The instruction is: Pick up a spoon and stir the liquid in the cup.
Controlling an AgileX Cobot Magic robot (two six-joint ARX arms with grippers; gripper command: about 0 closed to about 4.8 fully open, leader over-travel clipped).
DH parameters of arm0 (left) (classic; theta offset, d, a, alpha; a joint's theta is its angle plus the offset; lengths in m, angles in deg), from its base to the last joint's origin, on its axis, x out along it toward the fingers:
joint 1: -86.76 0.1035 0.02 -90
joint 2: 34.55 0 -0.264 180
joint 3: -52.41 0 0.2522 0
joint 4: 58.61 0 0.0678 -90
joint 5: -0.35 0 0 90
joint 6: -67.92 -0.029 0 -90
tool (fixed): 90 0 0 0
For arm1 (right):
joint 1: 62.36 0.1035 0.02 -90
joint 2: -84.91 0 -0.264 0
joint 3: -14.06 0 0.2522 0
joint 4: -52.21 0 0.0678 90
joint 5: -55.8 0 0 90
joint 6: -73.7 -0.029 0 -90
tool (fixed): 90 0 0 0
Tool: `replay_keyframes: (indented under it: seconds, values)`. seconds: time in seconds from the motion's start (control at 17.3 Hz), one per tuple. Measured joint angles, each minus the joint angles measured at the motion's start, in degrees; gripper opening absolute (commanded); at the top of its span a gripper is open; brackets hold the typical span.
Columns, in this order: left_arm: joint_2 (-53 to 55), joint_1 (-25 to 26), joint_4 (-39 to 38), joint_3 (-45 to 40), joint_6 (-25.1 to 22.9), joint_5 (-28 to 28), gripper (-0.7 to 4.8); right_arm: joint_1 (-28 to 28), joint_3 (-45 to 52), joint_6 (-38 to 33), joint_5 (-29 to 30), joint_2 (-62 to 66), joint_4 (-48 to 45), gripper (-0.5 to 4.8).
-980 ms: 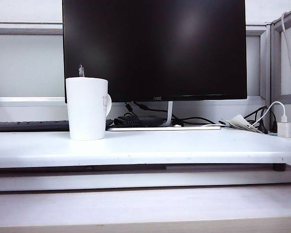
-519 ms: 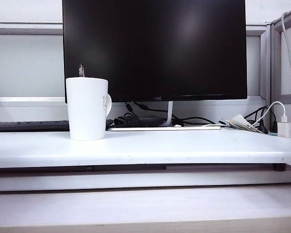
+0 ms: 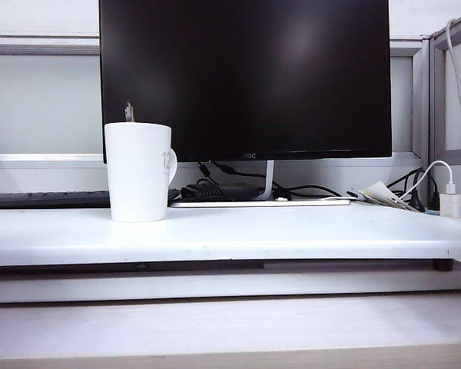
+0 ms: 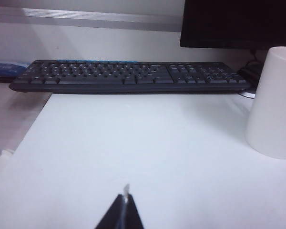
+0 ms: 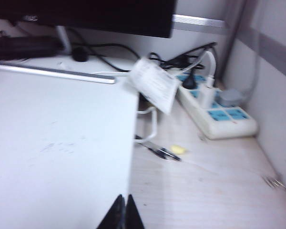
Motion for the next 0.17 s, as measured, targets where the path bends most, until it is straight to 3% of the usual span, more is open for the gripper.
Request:
replay_keyframes:
  seconds: [0.17]
  values:
    - [0.0,0.0,0.0,0.0,0.0,0.0,-0.05,0.0,0.0,-1.9,-1.9,0.0,0.6,-0.05]
